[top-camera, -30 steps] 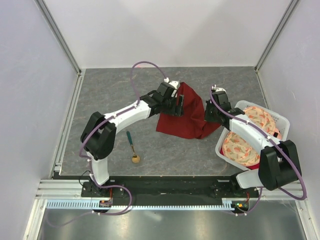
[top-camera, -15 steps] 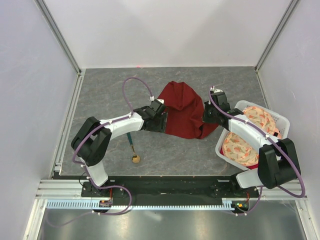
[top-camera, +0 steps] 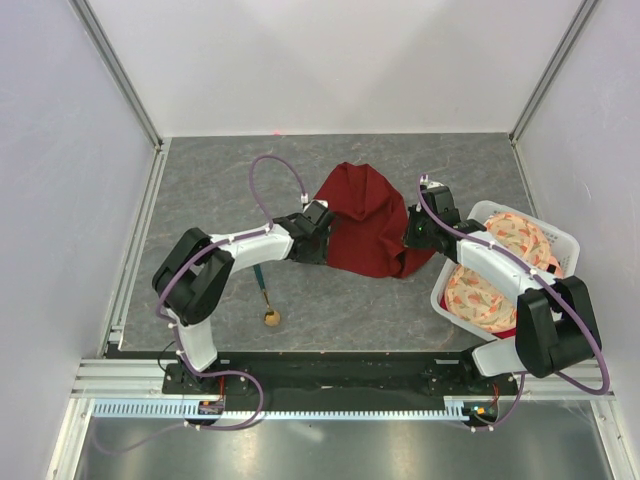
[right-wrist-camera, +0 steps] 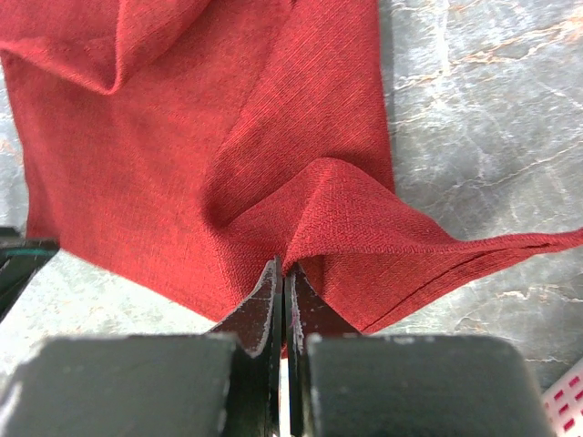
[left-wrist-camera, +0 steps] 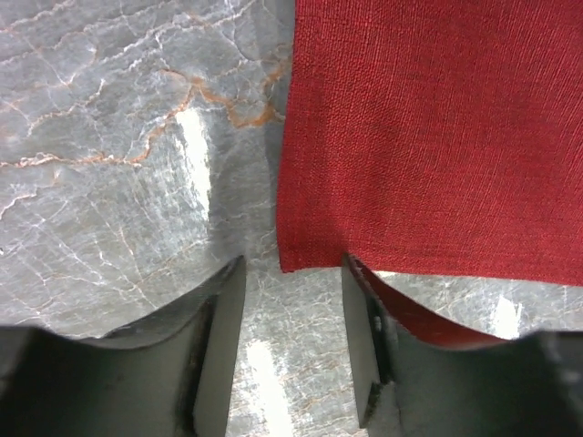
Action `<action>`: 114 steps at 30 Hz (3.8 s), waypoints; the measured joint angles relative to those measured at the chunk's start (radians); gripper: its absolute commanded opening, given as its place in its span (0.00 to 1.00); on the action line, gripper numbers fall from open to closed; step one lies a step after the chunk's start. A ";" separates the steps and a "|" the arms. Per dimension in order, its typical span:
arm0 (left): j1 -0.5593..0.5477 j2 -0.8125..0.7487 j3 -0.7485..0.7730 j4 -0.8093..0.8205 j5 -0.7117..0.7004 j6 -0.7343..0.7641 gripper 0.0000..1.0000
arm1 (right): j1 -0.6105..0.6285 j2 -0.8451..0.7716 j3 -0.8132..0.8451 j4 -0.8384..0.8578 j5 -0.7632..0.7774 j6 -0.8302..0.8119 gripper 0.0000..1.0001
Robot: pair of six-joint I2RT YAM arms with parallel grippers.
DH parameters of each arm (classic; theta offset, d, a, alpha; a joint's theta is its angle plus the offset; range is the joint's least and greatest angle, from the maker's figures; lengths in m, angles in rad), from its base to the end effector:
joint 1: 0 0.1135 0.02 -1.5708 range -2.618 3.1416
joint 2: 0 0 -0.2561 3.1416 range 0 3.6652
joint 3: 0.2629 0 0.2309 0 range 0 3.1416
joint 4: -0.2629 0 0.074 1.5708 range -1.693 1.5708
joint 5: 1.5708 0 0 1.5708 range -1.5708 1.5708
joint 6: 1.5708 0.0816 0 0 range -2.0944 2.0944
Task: Fold the napkin, place the utensils inside, and roll it up
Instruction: Flatten the napkin out
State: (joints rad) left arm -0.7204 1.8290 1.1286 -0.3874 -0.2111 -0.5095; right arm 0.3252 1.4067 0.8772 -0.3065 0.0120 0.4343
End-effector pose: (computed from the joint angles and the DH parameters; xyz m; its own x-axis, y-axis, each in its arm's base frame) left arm 0.2863 -0.2286 0.1271 -0.8600 0.1203 -0.4960 0.1747 0.9825 -0.0645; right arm 0.2895 0.0966 0.1899 -0.7690 0.1847 -0.6119 0.0130 0.9616 0.2740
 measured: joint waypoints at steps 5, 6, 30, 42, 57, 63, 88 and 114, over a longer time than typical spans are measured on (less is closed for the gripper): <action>0.001 0.024 0.026 0.002 -0.009 0.000 0.22 | 0.000 0.000 -0.004 0.004 -0.019 0.000 0.00; 0.001 0.027 0.028 0.005 -0.009 0.000 0.17 | 0.000 0.000 -0.005 0.005 -0.020 0.000 0.00; 0.544 -0.349 0.038 0.045 0.222 0.058 0.02 | 0.243 0.023 0.087 0.036 -0.047 0.023 0.45; 0.619 -0.304 0.056 -0.084 0.347 0.181 0.02 | 0.267 -0.114 -0.035 -0.012 -0.060 0.060 0.75; 0.625 -0.280 0.056 -0.095 0.398 0.201 0.02 | 0.267 0.035 -0.137 -0.063 -0.010 0.084 0.57; 0.625 -0.280 0.056 -0.095 0.400 0.202 0.02 | 0.267 0.080 -0.121 -0.043 -0.007 0.062 0.54; 0.632 -0.281 0.068 -0.104 0.446 0.201 0.02 | 0.238 0.172 0.026 -0.053 0.115 -0.029 0.00; 0.636 -0.664 0.873 -0.231 0.474 0.109 0.02 | 0.172 -0.511 0.622 -0.106 0.367 -0.475 0.00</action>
State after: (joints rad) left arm -0.0845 1.1648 2.0018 -0.6186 0.2626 -0.4000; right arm 0.4973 0.8959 1.4994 -0.4122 0.3786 -0.0402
